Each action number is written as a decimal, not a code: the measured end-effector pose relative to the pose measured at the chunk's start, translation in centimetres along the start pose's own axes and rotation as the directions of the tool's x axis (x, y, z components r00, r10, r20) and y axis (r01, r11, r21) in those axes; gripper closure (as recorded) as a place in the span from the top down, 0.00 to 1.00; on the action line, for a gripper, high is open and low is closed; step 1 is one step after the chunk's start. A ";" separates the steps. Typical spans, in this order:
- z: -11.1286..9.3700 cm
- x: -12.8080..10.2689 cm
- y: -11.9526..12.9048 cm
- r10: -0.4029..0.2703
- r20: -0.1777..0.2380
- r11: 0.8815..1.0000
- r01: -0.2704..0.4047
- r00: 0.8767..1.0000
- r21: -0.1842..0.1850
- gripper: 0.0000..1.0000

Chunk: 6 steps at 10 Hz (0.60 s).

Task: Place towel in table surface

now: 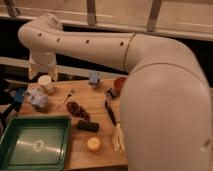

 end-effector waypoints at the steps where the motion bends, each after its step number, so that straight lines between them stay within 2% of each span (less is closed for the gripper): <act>1: 1.1 -0.4 2.3 -0.019 -0.013 1.000 0.019 1.000 -0.018 0.65; 3: 2.6 -0.5 5.6 -0.048 -0.037 0.998 0.046 0.998 -0.051 0.65; 6: 2.7 -0.7 5.4 -0.045 -0.038 0.998 0.043 0.998 -0.048 0.65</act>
